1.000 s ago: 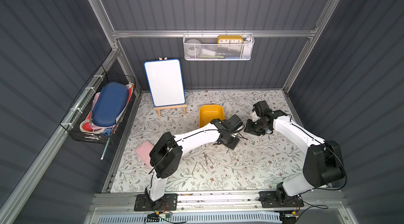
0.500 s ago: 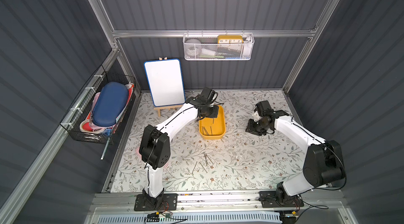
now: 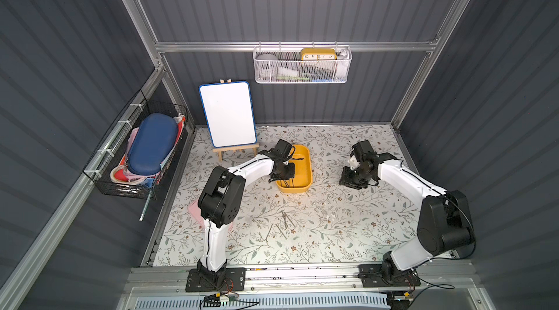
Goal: Put the nails on the desktop into the storage box
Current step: Place the nail in the storage box.
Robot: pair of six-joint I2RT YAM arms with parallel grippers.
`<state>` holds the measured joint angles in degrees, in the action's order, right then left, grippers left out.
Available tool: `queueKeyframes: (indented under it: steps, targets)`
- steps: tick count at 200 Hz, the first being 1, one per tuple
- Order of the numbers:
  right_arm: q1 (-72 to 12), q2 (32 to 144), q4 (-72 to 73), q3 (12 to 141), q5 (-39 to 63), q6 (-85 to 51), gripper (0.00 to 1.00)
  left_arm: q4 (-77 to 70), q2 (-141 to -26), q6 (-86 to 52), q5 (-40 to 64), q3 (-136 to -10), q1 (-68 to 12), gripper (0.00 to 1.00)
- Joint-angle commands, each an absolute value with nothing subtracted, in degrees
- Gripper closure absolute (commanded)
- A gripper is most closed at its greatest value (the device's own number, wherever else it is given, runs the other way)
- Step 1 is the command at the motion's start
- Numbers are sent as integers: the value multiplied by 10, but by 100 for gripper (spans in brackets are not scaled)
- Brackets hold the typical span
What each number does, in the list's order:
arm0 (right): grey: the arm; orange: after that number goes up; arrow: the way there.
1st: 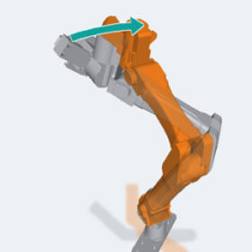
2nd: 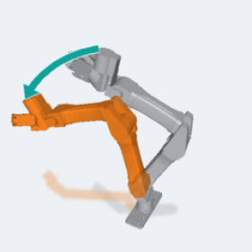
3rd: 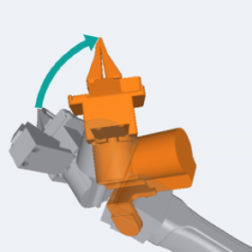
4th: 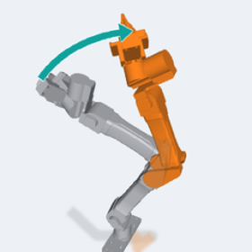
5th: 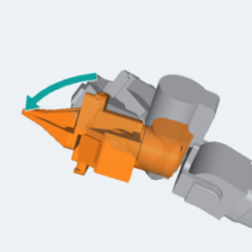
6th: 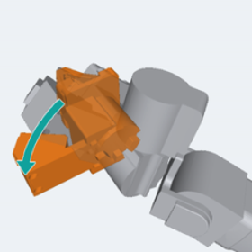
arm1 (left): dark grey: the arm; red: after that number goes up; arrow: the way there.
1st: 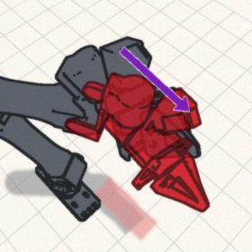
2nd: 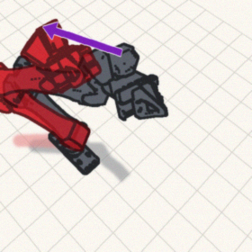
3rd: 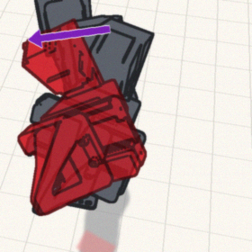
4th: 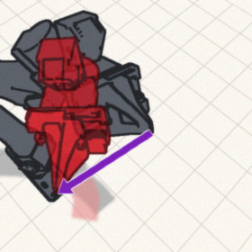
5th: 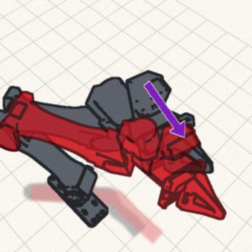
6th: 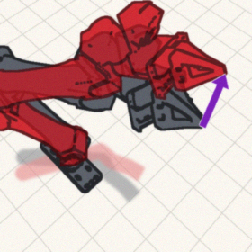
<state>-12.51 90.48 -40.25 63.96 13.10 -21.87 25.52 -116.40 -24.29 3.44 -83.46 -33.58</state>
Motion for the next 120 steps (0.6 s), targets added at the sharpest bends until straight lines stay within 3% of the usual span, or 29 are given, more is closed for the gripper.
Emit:
queueKeyframes:
  steps: [1,30,56,120]
  targets:
    - [-123,914,-402,632,136,-211,67,231,-1172,-258,33,-827,-331,100]
    - [-123,915,-401,632,135,-208,67,225,-1179,-262,38,-815,-331,98]
    - [-123,916,-403,633,135,-208,67,216,-1170,-264,39,-806,-331,85]
    - [-123,909,-404,635,161,-211,67,221,-1143,-269,29,-817,-331,70]
